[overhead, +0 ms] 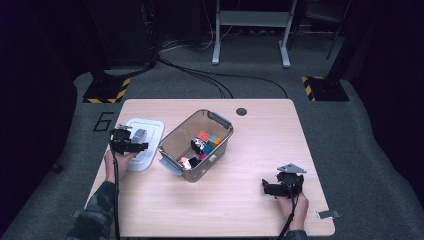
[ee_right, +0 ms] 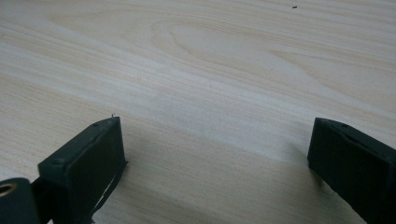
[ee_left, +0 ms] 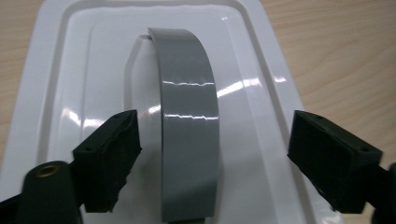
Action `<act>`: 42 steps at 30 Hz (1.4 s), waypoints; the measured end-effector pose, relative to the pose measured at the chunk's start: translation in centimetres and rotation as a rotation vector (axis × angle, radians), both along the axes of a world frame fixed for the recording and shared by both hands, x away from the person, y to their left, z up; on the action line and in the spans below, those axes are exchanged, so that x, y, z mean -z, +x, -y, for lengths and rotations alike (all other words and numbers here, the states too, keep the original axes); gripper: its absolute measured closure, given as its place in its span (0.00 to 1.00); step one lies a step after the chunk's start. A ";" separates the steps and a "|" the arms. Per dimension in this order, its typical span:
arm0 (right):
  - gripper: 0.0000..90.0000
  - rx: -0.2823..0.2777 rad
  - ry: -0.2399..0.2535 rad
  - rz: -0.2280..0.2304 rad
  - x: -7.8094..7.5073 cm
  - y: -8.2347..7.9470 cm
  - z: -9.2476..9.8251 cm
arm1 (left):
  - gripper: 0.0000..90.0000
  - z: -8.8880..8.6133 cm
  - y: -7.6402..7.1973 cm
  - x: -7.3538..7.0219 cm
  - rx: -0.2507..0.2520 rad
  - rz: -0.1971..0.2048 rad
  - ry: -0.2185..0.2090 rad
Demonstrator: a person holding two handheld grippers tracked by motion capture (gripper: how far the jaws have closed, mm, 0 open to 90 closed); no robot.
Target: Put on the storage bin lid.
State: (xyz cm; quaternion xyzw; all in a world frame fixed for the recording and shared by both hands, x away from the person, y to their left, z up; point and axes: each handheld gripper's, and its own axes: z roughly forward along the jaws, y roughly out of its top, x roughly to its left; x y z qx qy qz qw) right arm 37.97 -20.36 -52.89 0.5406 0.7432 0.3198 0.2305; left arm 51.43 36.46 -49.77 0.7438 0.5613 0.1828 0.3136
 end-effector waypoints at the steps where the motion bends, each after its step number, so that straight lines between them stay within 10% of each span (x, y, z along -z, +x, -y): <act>1: 0.03 0.000 0.000 0.000 0.0 0.0 0.0 | 0.28 0.1 0.1 0.1 -0.003 0.002 0.017; 8: 0.03 0.000 0.000 0.000 0.0 0.0 0.0 | 0.74 -0.2 0.1 0.4 -0.063 0.039 0.047; 27: 0.03 -0.003 -0.007 0.000 0.0 0.0 0.1 | 0.75 -0.7 -1.6 -4.2 0.018 0.123 0.014; 42: 0.03 -0.006 -0.007 0.000 0.0 0.0 0.1 | 0.75 0.8 -1.8 -12.2 0.115 0.197 0.001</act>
